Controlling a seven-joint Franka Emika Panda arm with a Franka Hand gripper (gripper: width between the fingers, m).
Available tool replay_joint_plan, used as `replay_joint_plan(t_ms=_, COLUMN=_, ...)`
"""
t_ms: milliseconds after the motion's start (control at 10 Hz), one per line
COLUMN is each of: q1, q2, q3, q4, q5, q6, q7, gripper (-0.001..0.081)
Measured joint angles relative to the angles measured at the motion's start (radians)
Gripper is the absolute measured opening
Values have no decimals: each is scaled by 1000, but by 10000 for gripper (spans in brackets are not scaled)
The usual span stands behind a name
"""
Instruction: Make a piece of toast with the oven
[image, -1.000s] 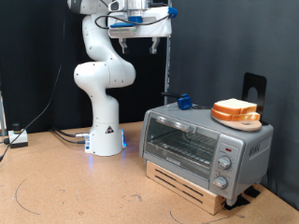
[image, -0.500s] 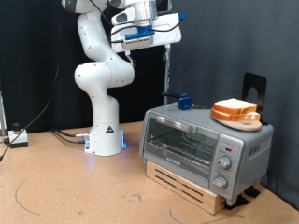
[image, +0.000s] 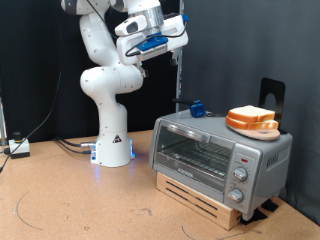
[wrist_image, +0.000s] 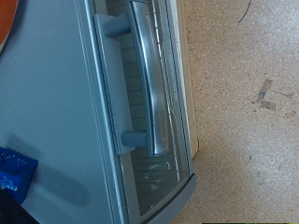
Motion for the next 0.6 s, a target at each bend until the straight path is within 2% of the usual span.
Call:
replay_joint_plan(t_ms=100, q1=-7, q2=-2, q3=4, q4=-1, q5=0, q6=0, q7=45, gripper=807)
replay_joint_plan(t_ms=200, q1=-6, q2=-4, q3=0, q4=-3, q5=16, q6=-20, q7=38, gripper=807)
replay_joint_plan(t_ms=400, q1=-3, q2=-6, q3=-32, q4=-15, q5=52, q6=-59, q7=-35, gripper=807)
replay_joint_plan(t_ms=600, q1=-3, q2=-2, q3=-53, q4=-31, q5=56, q6=-63, q7=-98, gripper=807)
